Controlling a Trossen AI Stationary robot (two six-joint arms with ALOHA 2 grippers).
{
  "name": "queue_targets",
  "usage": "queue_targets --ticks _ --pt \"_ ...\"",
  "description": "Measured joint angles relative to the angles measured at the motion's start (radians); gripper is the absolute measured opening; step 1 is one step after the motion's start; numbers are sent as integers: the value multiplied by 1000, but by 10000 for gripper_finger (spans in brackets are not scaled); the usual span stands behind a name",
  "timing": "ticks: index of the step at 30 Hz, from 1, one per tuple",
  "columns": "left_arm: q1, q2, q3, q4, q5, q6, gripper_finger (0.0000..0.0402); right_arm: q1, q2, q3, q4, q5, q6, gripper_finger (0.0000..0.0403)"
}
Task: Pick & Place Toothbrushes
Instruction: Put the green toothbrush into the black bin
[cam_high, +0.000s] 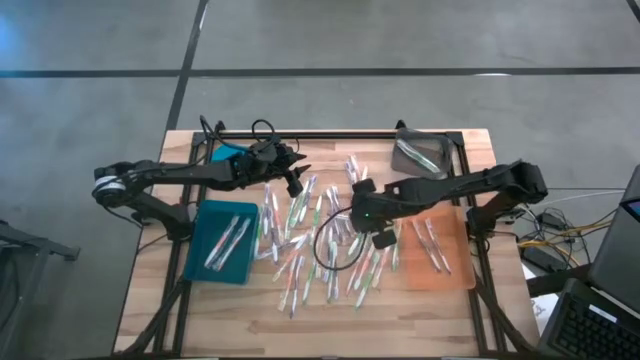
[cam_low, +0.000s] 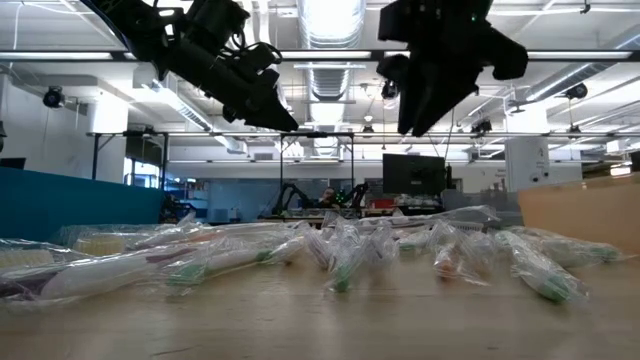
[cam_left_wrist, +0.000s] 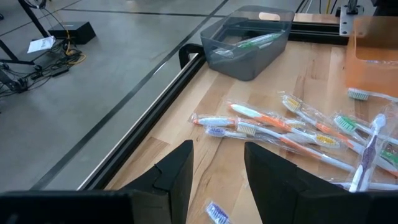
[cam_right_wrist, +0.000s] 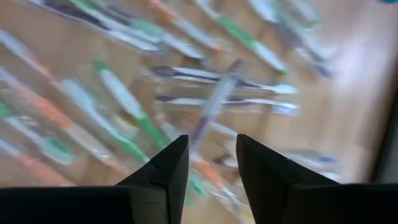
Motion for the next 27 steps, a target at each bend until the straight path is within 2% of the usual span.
queue_targets --ticks 6,13,17,27 --pt "0 0 0 0 0 0 149 7 84 0 17 -131 30 112" --pt "1 0 0 0 0 0 149 31 156 3 -1 -140 44 96" --pt "1 0 0 -1 0 0 149 31 157 -13 -77 -136 78 85" --pt "1 0 0 -8 0 0 149 29 149 -89 -55 -129 50 77"
